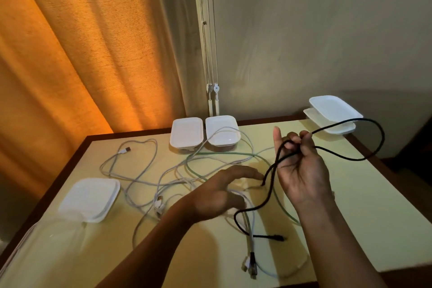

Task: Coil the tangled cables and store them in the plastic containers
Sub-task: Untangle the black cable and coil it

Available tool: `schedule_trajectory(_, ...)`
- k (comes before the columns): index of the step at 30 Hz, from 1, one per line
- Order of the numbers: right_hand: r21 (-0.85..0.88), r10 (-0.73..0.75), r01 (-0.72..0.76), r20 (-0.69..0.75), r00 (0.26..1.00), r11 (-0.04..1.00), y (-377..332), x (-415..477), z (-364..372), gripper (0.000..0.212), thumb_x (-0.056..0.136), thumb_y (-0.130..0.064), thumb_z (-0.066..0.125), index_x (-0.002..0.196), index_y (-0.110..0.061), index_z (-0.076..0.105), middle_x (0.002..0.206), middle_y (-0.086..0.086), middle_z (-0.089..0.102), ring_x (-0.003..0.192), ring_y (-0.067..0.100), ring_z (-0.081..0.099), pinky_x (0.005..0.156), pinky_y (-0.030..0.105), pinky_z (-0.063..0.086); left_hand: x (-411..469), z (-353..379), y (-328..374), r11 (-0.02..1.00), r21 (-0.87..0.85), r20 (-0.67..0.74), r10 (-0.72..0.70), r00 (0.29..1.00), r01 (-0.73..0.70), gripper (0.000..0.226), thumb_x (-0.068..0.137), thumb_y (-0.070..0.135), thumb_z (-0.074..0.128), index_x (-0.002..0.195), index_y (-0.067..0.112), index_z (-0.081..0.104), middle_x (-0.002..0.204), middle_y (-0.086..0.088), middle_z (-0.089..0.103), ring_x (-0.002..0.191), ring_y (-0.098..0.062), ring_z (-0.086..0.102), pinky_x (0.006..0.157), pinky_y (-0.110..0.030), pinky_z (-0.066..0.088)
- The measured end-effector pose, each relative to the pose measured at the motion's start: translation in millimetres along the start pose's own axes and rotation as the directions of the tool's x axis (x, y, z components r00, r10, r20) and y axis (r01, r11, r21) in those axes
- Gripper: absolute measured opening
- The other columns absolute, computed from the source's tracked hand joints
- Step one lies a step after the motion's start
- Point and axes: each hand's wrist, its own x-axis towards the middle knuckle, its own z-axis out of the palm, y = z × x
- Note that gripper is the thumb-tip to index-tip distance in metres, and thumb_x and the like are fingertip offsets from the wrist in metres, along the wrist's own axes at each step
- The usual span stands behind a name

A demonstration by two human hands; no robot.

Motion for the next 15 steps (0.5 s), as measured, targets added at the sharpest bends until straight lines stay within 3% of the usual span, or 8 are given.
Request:
schedule_trajectory(1,0.001,-0.019,0.019,0.011,1.0,1.0,-2,1,-2,0.016,0.102,-0.018,0.048,0.089,-0.01,0.053,0.069,0.005,0.052,0.055,0.015,0.052,0.084,0.044,0.061,-1,-2,1,0.999,-0.05,-0.012,0.004,1.0,-0.005,0.06,0.076,0.016,0.068,0.134,0.031,0.065,0.146,0.012,0.055,0.139,-0.004,0.045,0.118,-0.036,0.035)
schedule_trajectory(3,0.009,-0.059,0.059,0.001,0.998,0.998,-7,4,-5,0.014,0.099,-0.019,0.05,0.09,-0.009,0.055,0.074,0.008,0.056,0.061,0.018,0.057,0.083,0.046,0.061,-4,-3,1,0.996,-0.087,-0.025,0.005,1.0,-0.007,0.039,0.089,0.021,0.07,0.127,0.029,0.07,0.141,0.014,0.06,0.137,-0.003,0.048,0.113,-0.034,0.038)
schedule_trajectory(6,0.033,-0.089,0.091,-0.068,0.994,0.995,-10,8,-9,0.019,0.103,-0.019,0.047,0.091,-0.009,0.057,0.086,0.014,0.069,0.072,0.024,0.071,0.083,0.048,0.062,-5,2,-1,0.995,0.102,-0.095,0.017,0.995,-0.007,0.012,0.098,0.028,0.068,0.106,0.025,0.076,0.128,0.017,0.066,0.124,0.006,0.054,0.101,-0.023,0.044)
schedule_trajectory(8,0.073,-0.07,0.075,-0.064,0.995,0.995,-9,8,-9,0.01,0.094,-0.017,0.053,0.092,-0.009,0.057,0.097,0.018,0.074,0.088,0.029,0.076,0.091,0.05,0.059,-3,2,1,0.992,0.129,-0.135,0.025,0.991,-0.007,0.011,0.101,0.026,0.064,0.102,0.02,0.073,0.116,0.01,0.072,0.114,-0.002,0.063,0.099,-0.03,0.051)
schedule_trajectory(10,0.094,-0.062,0.067,-0.052,0.997,0.993,-9,7,-7,0.01,0.086,-0.017,0.056,0.093,-0.009,0.058,0.106,0.02,0.074,0.101,0.032,0.075,0.095,0.05,0.055,0,-4,11,1.0,-0.023,-0.161,-0.004,0.987,0.0,0.016,0.106,0.021,0.054,0.106,0.01,0.065,0.096,-0.001,0.076,0.096,-0.013,0.071,0.097,-0.037,0.054)
schedule_trajectory(12,0.1,-0.059,0.063,-0.039,0.998,0.993,-9,4,-4,0.011,0.087,-0.017,0.054,0.094,-0.009,0.057,0.111,0.021,0.074,0.107,0.034,0.072,0.097,0.05,0.054,4,-12,24,0.955,-0.296,-0.183,-0.049,0.982,-0.007,0.016,0.109,0.018,0.046,0.104,0.005,0.055,0.07,-0.003,0.062,0.066,-0.021,0.062,0.076,-0.04,0.058)
schedule_trajectory(14,0.11,-0.04,0.043,-0.025,0.999,0.993,-10,2,-1,0.01,0.093,-0.018,0.051,0.096,-0.009,0.057,0.115,0.021,0.073,0.11,0.035,0.071,0.098,0.051,0.053,9,-22,38,0.87,-0.493,-0.233,-0.104,0.967,-0.025,0.013,0.11,0.017,0.042,0.103,0.009,0.052,0.068,-0.001,0.043,0.056,-0.015,0.039,0.052,-0.029,0.042)
schedule_trajectory(15,0.111,-0.026,0.028,-0.02,0.999,0.993,-11,1,0,0.012,0.097,-0.018,0.049,0.097,-0.009,0.057,0.116,0.021,0.073,0.111,0.036,0.071,0.097,0.051,0.053,11,-29,44,0.828,-0.557,-0.268,-0.111,0.957,-0.06,0.012,0.109,0.013,0.042,0.105,0.01,0.053,0.07,-0.001,0.041,0.056,-0.013,0.034,0.05,-0.027,0.032)
